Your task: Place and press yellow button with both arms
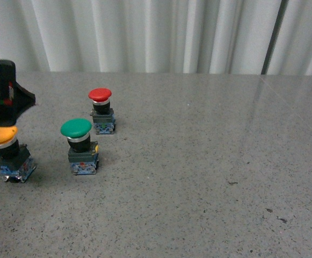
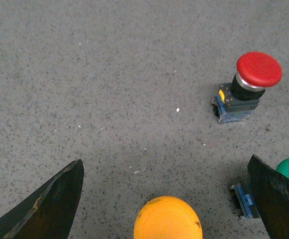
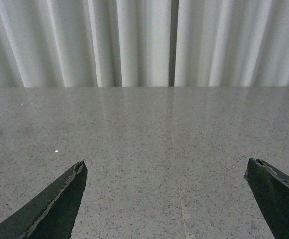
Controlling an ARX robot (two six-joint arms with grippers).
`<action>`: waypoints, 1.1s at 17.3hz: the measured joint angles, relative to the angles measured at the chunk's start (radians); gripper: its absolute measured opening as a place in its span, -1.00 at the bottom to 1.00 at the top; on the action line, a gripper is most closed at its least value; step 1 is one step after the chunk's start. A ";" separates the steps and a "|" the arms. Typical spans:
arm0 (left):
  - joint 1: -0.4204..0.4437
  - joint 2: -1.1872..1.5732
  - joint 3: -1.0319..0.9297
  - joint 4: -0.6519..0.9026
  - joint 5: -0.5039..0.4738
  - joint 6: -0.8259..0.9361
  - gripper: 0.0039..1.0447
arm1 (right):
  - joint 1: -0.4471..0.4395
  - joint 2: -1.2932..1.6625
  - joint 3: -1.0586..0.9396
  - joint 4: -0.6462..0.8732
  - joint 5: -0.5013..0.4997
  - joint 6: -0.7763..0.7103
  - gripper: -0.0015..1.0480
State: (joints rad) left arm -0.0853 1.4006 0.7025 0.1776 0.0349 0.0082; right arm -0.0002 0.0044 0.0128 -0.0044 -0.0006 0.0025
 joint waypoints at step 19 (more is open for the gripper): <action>-0.156 -0.133 0.106 -0.101 -0.108 0.078 -0.33 | 0.000 0.000 0.000 0.000 0.000 0.000 0.87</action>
State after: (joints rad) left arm -0.2413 1.2675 0.8089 0.0765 -0.0727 0.0860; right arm -0.0002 0.0044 0.0128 -0.0044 -0.0006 0.0025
